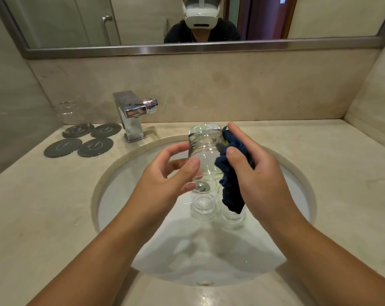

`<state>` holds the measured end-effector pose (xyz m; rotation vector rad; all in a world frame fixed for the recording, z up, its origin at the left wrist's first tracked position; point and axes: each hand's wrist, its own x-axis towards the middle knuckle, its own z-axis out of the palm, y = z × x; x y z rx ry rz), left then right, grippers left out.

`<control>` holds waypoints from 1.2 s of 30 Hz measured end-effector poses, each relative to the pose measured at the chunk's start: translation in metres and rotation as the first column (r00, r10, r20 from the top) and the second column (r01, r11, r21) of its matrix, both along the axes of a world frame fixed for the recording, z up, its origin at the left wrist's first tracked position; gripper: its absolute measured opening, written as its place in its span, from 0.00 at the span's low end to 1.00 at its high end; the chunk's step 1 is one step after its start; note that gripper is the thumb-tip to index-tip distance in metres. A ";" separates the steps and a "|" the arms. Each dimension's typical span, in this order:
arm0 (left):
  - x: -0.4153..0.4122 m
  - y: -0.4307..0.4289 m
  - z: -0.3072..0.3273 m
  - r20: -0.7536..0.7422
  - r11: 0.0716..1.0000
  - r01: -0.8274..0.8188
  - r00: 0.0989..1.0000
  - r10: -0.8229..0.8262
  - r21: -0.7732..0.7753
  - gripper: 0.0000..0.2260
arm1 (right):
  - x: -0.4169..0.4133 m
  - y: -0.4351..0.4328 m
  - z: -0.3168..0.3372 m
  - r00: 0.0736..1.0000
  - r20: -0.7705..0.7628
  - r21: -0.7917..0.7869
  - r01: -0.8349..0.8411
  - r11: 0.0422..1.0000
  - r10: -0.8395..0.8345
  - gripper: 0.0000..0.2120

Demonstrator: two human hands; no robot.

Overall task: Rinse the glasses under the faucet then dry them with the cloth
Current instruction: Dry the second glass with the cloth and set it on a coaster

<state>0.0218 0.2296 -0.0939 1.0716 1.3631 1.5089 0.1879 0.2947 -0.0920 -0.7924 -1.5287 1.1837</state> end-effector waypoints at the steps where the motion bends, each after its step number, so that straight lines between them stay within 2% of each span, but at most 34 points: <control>1: 0.000 -0.001 0.000 0.000 1.000 0.000 1.000 0.000 -0.005 0.19 | -0.001 -0.001 -0.001 1.000 0.018 0.032 0.009 0.999 -0.009 0.22; 4: 0.002 0.000 0.000 -0.012 1.000 -0.023 1.000 0.023 -0.005 0.25 | -0.001 -0.001 -0.002 1.000 0.027 0.078 0.006 0.997 -0.008 0.22; 7: 0.002 0.000 0.002 0.105 1.000 0.031 0.994 -0.031 0.003 0.25 | 0.000 0.002 -0.001 0.998 -0.059 -0.011 -0.028 1.000 0.027 0.21; 9: 0.002 -0.001 0.004 0.188 0.996 0.093 0.978 -0.088 -0.014 0.29 | 0.000 0.004 0.002 0.991 -0.122 -0.087 -0.066 0.994 0.055 0.22; 11: 0.002 -0.001 0.006 0.186 0.991 0.132 0.975 -0.123 -0.036 0.32 | 0.001 0.004 0.004 0.985 -0.161 -0.105 -0.081 0.991 0.063 0.18; 15: 0.005 0.000 0.005 0.123 0.997 0.071 0.990 -0.067 -0.029 0.30 | 0.003 0.007 0.002 0.993 -0.115 -0.095 -0.027 0.995 0.016 0.19; 20: 0.004 -0.001 0.005 0.229 0.999 0.048 0.973 -0.041 -0.024 0.24 | 0.003 0.004 -0.002 1.000 -0.009 0.045 -0.003 0.999 0.004 0.20; 23: 0.007 -0.002 0.004 0.166 0.999 0.021 0.986 -0.016 -0.029 0.28 | 0.001 0.000 -0.002 0.999 0.029 0.105 -0.031 0.994 0.028 0.23; 25: 0.009 -0.002 0.004 0.155 1.000 -0.001 0.988 0.002 -0.006 0.28 | 0.000 0.002 -0.002 0.999 0.005 0.091 -0.046 0.995 0.045 0.22; 27: 0.009 -0.001 0.003 0.187 1.000 0.026 0.982 -0.029 0.018 0.26 | 0.001 0.005 -0.001 0.998 -0.035 0.039 -0.058 0.998 0.060 0.21; 31: 0.005 -0.002 0.004 0.242 0.992 0.125 0.962 -0.127 0.024 0.31 | 0.004 0.007 0.002 0.984 -0.140 -0.083 -0.121 0.989 0.109 0.19; 36: 0.007 0.001 0.003 0.069 0.998 0.050 0.996 -0.052 0.037 0.22 | 0.005 0.007 0.002 0.993 -0.110 -0.063 -0.047 0.997 0.040 0.20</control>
